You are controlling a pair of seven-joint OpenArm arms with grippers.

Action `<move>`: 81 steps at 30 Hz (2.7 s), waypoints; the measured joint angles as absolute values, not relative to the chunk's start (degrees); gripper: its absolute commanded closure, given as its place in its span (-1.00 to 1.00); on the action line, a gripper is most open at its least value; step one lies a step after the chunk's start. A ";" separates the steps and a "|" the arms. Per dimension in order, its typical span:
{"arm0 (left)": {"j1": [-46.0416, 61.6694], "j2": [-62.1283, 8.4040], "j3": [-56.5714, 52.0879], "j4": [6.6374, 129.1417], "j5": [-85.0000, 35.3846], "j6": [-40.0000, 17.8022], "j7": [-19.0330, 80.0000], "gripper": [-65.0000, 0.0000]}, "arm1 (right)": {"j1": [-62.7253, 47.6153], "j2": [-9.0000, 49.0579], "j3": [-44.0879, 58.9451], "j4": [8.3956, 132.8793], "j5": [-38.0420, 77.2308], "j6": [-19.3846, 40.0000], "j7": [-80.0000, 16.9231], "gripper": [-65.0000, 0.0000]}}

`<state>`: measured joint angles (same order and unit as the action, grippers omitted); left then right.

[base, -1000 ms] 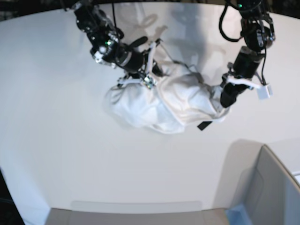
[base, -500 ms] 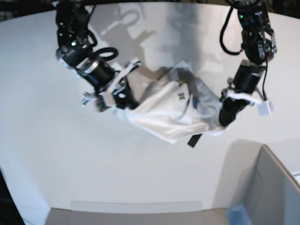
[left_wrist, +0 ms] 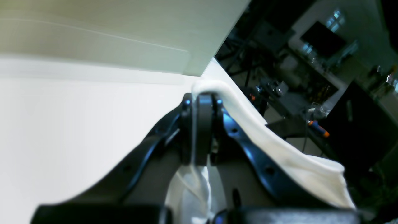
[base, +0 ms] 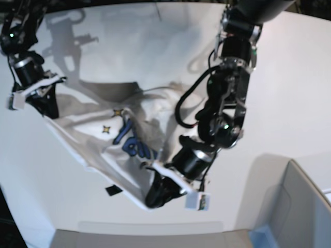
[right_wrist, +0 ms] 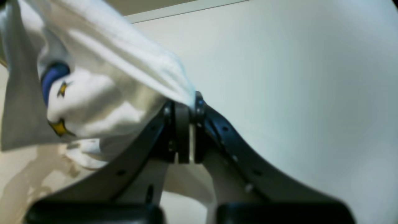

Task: Layout the t-shirt on the table in an organized manner, then fold the t-shirt properly
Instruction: 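Regrasp the t-shirt with the right gripper and drag it outward, then stretch the t-shirt between both grippers, pulling them apart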

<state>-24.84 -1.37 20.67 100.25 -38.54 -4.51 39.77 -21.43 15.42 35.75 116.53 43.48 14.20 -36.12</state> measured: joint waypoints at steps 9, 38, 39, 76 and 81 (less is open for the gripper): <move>-44.58 7.92 40.99 69.45 -34.39 -4.01 27.88 0.84 | -25.82 10.13 44.47 114.30 43.03 14.06 -37.17 1.00; -43.40 7.49 64.93 73.73 -34.79 17.37 26.94 0.09 | -24.97 7.75 46.57 114.34 43.38 14.55 -43.09 1.00; -42.39 7.53 63.22 73.76 -34.83 17.32 26.92 0.09 | -24.97 7.77 46.63 114.34 43.29 14.57 -43.13 1.00; 5.41 -14.70 17.93 108.60 -44.60 17.69 44.93 0.15 | -13.17 13.32 46.33 112.38 42.61 14.61 -53.84 1.00; 6.09 -14.94 16.34 103.61 -44.21 17.91 44.84 0.15 | -13.56 13.28 46.33 112.40 42.70 14.61 -53.84 1.00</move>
